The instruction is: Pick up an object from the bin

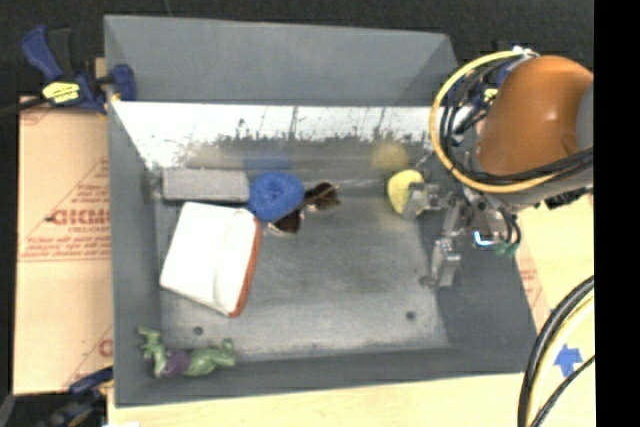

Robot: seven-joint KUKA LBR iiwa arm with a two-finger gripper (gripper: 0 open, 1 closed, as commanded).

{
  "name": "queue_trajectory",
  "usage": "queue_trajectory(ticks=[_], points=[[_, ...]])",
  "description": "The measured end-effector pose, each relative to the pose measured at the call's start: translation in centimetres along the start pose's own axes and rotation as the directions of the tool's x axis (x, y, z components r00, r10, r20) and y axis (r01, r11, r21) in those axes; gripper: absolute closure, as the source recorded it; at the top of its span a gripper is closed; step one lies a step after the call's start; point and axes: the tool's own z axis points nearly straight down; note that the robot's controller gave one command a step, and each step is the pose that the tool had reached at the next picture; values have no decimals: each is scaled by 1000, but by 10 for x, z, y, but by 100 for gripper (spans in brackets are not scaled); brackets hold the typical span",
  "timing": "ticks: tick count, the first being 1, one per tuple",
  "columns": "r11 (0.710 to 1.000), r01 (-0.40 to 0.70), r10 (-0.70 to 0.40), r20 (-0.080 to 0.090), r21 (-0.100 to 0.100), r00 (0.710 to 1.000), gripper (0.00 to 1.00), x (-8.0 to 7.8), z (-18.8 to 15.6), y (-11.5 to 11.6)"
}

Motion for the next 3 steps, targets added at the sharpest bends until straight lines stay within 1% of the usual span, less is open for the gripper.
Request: queue_trajectory(ticks=[1,2,3], points=[[1000,-7,7,10,-1,1000,0,-83,109,77],[881,-472,472,8,-2,881,0,-74,53,108],[990,143,-143,9,0,990,0,-79,83,162]])
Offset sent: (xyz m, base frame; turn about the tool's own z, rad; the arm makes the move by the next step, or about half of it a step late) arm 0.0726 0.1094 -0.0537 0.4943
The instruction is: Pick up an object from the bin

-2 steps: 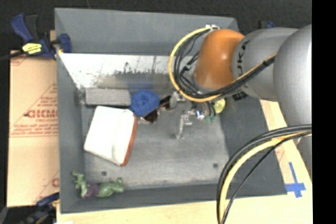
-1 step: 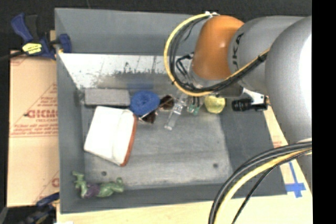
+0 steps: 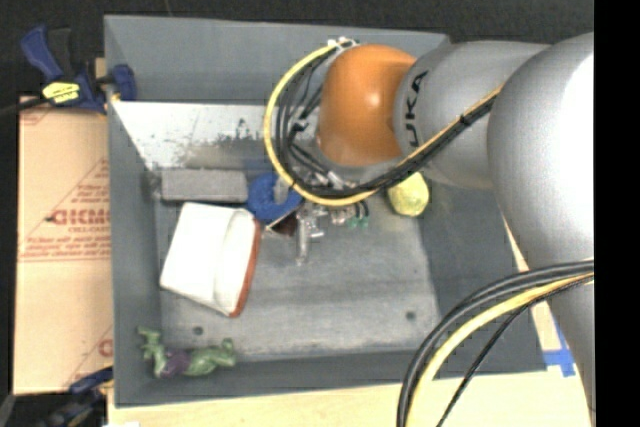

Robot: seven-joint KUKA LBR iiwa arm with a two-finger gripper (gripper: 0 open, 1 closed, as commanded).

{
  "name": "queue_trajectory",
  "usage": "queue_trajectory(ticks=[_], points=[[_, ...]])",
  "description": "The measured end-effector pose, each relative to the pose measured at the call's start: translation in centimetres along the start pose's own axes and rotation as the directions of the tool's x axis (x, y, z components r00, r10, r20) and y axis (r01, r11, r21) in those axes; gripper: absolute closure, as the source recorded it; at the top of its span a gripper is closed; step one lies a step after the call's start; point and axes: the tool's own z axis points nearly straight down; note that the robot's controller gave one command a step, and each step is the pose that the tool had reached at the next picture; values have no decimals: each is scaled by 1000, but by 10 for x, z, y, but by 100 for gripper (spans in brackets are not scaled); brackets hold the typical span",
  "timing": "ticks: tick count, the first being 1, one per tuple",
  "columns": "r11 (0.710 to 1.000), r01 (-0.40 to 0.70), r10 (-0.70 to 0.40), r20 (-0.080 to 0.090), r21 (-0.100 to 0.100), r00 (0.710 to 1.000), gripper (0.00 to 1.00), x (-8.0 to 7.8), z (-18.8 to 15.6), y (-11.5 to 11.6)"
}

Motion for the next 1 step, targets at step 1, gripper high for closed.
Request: queue_trajectory(ticks=[1], points=[[971,-240,240,12,1,971,0,-16,37,-22]])
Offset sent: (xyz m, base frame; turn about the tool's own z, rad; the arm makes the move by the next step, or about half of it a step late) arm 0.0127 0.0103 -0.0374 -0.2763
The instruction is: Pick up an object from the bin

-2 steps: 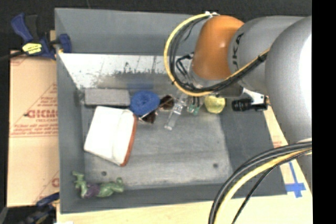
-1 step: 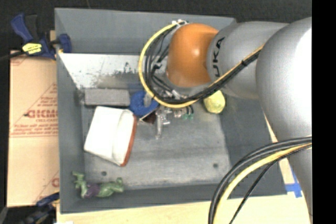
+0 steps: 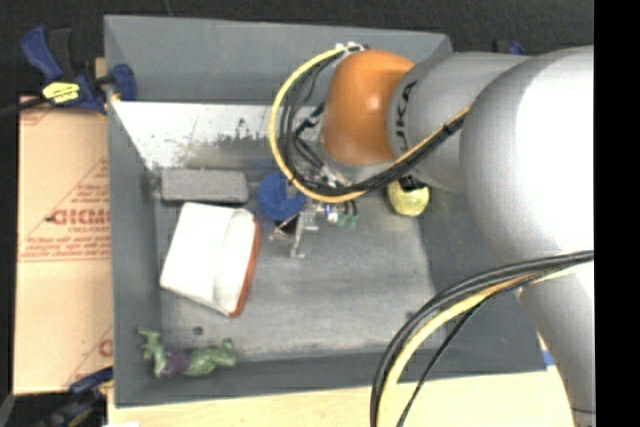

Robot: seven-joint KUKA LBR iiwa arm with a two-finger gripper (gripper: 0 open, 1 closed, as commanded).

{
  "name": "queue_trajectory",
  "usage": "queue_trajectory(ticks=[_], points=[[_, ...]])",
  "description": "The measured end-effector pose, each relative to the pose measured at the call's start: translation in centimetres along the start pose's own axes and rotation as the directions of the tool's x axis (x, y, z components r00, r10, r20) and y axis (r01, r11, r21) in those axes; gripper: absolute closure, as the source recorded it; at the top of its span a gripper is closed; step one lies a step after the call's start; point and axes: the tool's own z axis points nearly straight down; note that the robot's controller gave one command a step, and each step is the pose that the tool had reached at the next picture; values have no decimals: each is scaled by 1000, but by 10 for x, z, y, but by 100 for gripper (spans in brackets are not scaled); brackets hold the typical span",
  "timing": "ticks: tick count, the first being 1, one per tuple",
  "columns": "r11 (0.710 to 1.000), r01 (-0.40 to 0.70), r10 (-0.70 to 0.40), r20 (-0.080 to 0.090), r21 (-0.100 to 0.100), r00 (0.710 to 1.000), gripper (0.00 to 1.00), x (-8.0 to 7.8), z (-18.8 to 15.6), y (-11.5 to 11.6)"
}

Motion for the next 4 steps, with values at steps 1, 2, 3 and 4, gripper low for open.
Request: queue_trajectory(ticks=[1,2,3,4], points=[[871,492,-492,2,-2,871,100,6,-3,28],[871,492,-492,2,-2,871,100,6,-3,28],[871,491,-491,-6,-5,871,100,9,-16,27],[871,491,-491,-7,-5,871,100,8,-54,27]])
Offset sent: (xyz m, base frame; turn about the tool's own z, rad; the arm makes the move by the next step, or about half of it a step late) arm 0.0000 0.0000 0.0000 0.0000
